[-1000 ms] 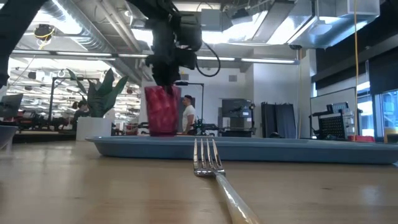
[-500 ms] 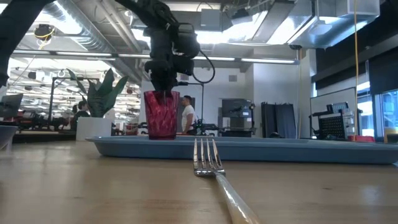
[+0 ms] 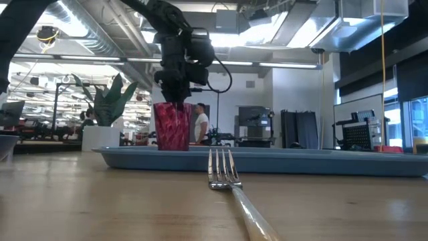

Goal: Pick and place plate/cup/fork/spoon on tray
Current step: Put the red glass in the top left corner of the light blue tray

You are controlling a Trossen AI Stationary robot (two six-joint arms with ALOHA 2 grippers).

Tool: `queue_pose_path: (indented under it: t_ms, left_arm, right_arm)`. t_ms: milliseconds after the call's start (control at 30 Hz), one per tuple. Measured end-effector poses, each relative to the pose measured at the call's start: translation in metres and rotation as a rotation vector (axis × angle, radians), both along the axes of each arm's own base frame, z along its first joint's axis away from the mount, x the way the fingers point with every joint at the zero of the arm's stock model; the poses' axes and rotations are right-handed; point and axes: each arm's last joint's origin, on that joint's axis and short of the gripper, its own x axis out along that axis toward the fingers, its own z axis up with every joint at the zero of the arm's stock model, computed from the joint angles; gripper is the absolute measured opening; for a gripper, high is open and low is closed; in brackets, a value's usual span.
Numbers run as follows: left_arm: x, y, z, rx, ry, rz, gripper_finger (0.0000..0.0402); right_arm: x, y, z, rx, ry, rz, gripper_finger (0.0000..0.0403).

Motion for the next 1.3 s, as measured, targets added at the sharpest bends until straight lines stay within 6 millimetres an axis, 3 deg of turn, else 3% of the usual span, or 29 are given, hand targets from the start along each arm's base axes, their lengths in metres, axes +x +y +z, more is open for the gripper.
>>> queue_pose_path:
  t_ms: [333, 600, 767, 1067, 1300]
  left_arm:
    - [0.0028, 0.0011, 0.0001, 0.02, -0.025, 0.001, 0.0033]
    - [0.0041, -0.0016, 0.0, 0.017, -0.023, 0.02, 0.0036]
    - [0.005, -0.0035, 0.0001, 0.101, 0.019, 0.021, 0.0037]
    - [0.0056, -0.0047, 0.002, 0.085, 0.003, -0.005, 0.0012]
    - [0.0063, -0.0032, -0.0001, 0.093, 0.003, -0.006, 0.0039]
  right_arm:
    - [0.0, -0.0001, 0.0001, 0.017, -0.003, -0.024, 0.0007]
    - [0.0, -0.0001, 0.0001, 0.017, -0.003, -0.024, 0.0007]
    - [0.0002, 0.0, 0.0, 0.018, -0.003, -0.025, 0.0007]
    - [0.0001, -0.0001, 0.0001, 0.018, -0.004, -0.025, 0.0007]
    - [0.0001, -0.0001, 0.0002, 0.018, -0.004, -0.026, 0.0007]
